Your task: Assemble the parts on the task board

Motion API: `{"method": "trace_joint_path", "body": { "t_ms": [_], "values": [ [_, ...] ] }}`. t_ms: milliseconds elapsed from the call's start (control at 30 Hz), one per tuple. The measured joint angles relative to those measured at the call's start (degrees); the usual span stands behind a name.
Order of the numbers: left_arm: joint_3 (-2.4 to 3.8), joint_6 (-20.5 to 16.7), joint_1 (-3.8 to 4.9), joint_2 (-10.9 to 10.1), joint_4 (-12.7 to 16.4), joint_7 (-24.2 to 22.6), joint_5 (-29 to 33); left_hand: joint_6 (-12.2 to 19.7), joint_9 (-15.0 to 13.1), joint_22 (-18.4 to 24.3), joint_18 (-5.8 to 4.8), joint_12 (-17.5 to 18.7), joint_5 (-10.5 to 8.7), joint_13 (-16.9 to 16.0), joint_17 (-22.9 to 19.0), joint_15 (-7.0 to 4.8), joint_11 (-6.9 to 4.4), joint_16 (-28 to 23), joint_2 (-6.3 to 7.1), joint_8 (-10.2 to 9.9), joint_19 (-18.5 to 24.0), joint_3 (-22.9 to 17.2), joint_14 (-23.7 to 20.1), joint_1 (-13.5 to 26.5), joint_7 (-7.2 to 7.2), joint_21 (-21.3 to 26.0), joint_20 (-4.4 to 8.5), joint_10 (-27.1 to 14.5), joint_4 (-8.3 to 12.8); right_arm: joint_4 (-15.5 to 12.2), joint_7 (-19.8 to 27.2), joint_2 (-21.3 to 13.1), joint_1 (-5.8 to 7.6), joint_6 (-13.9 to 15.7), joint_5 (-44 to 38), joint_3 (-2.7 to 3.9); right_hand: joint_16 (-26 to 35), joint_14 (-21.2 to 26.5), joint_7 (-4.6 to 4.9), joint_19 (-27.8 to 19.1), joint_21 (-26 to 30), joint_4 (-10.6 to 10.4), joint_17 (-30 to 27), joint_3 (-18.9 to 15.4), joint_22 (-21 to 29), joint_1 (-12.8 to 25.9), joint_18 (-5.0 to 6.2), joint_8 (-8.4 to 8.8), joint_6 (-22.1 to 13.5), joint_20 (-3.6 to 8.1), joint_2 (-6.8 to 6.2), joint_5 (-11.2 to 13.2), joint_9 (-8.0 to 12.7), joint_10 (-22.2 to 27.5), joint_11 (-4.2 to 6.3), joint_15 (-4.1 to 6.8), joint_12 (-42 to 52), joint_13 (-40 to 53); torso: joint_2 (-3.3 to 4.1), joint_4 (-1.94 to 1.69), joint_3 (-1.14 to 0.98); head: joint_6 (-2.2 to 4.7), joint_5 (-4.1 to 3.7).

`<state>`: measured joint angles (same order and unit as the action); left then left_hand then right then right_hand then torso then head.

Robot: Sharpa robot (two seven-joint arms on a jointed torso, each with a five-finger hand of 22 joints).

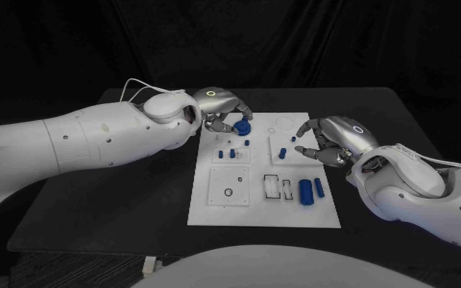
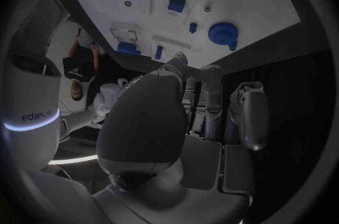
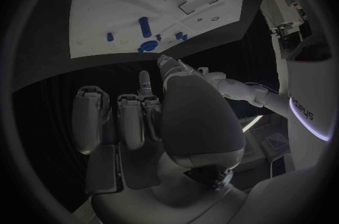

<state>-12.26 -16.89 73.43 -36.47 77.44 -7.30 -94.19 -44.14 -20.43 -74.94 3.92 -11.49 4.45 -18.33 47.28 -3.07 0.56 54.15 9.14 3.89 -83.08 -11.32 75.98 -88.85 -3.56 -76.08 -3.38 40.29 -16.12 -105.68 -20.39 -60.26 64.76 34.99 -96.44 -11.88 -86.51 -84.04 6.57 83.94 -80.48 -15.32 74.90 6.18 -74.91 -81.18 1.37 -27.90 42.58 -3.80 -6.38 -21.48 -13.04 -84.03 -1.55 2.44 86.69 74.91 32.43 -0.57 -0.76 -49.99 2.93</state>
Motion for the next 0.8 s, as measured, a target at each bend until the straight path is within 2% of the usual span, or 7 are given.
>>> {"method": "trace_joint_path", "body": {
  "t_ms": [100, 233, 300, 467, 733, 800],
  "values": [
    [0.02, -0.32, -0.87, 2.18, -2.05, -1.94, -4.4, -0.95, 1.84, 0.0, 0.0, -0.22, -0.35, 1.75, 3.87, -0.13, -0.05, 4.91, 0.34, 0.0, 0.0, 0.15, 1.76, 0.34, 0.1, 0.0, 0.0, -0.05, -0.15, -0.06, 0.21, 0.06, 0.0, 0.15, 0.0, 0.0, 0.0, 0.0, 0.0, 0.0, 0.0, 0.0, 0.0, 0.0, 0.0, 0.0, -0.01, 0.0, 0.0, 0.0, 0.0, 0.0, 0.05, 0.0, 0.0, 0.0, 0.0, 0.0, 0.0, -0.01, 0.03, 0.0, 0.04],
    [0.0, -0.35, -1.86, 4.84, -4.63, -3.64, -8.15, -2.77, 2.93, 0.01, 0.01, -0.91, -0.35, 2.89, 4.39, -0.2, -0.18, 6.63, 0.57, 0.45, -0.21, -0.12, 1.83, 0.12, 0.89, 0.12, 0.21, 0.3, 0.12, -0.19, 0.45, 0.06, 0.0, 0.26, 0.0, 0.0, 0.0, 0.0, 0.0, 0.0, 0.0, 0.0, 0.0, 0.0, 0.0, 0.0, 0.0, 0.0, 0.0, 0.0, 0.0, 0.0, 0.05, 0.0, 0.0, 0.0, 0.0, 0.0, 0.0, 0.0, 0.03, -0.01, -0.15],
    [0.0, -0.32, -2.14, 5.77, -5.44, -4.22, -9.25, -3.72, 3.38, 0.01, 0.01, -1.38, -0.08, 3.3, 4.87, -0.2, -0.25, 7.54, 0.57, 0.83, -0.21, -0.29, 1.83, 0.12, 1.23, 0.31, 0.21, 0.79, 0.29, -0.18, 0.53, 0.06, 0.0, 0.29, 0.0, 0.0, 0.0, 0.0, 0.0, 0.0, 0.0, 0.0, 0.0, 0.0, 0.0, 0.0, 0.0, 0.0, 0.0, 0.0, 0.0, 0.0, 0.05, 0.0, 0.0, 0.0, 0.0, 0.0, 0.0, 0.0, 0.03, -0.01, -0.17],
    [0.01, 0.0, -2.81, 7.83, -7.24, -5.29, -11.03, -5.99, 4.32, 0.01, 0.02, -2.2, 1.0, 4.42, 9.66, -0.4, -0.34, 13.1, 0.57, 1.65, -0.51, -0.75, 3.07, 0.12, 1.46, -0.38, 0.52, 1.68, 0.74, -0.14, 0.71, 0.12, -0.02, 0.34, 0.0, 0.0, 0.0, 0.0, 0.0, 0.0, 0.0, 0.0, 0.0, 0.0, 0.0, 0.0, 0.0, 0.0, 0.0, 0.0, 0.0, 0.0, 0.05, 0.0, 0.0, 0.0, 0.0, 0.0, 0.0, 0.03, 0.02, -0.01, -0.14],
    [0.02, 1.74, -3.57, 10.41, -9.62, -6.04, -12.52, -7.26, 4.84, 0.01, 0.02, -3.14, 1.03, 4.84, 8.93, -0.4, -0.23, 13.92, 0.57, 2.1, -0.51, -0.82, 3.07, 0.12, 1.71, -0.31, 0.52, 3.01, 1.16, -0.22, 0.96, 0.01, -0.18, 0.45, 0.0, 0.0, 0.0, 0.0, 0.0, 0.0, 0.0, 0.0, 0.0, 0.0, 0.0, 0.0, 0.0, 0.0, 0.0, 0.0, 0.0, 0.0, 0.05, 0.0, 0.0, 0.0, 0.0, -0.01, 0.04, 0.1, 0.0, -0.01, -0.15],
    [0.03, 2.22, -3.71, 10.73, -10.07, -6.04, -12.7, -7.7, 5.02, 0.01, 0.02, -3.63, 1.13, 4.84, 8.55, -0.2, -0.23, 13.92, 0.57, 2.1, -0.51, -1.02, 2.79, 0.12, 2.15, -0.13, 0.52, 3.7, 1.65, -0.26, 1.0, 0.0, -0.19, 0.48, 0.0, 0.0, 0.0, 0.0, 0.0, 0.0, 0.0, 0.0, 0.0, 0.0, 0.0, 0.0, -0.01, 0.0, 0.0, 0.0, 0.0, 0.0, 0.05, 0.0, 0.0, 0.0, 0.0, -0.01, 0.03, 0.1, -0.01, -0.01, -0.23]
  ]
}}
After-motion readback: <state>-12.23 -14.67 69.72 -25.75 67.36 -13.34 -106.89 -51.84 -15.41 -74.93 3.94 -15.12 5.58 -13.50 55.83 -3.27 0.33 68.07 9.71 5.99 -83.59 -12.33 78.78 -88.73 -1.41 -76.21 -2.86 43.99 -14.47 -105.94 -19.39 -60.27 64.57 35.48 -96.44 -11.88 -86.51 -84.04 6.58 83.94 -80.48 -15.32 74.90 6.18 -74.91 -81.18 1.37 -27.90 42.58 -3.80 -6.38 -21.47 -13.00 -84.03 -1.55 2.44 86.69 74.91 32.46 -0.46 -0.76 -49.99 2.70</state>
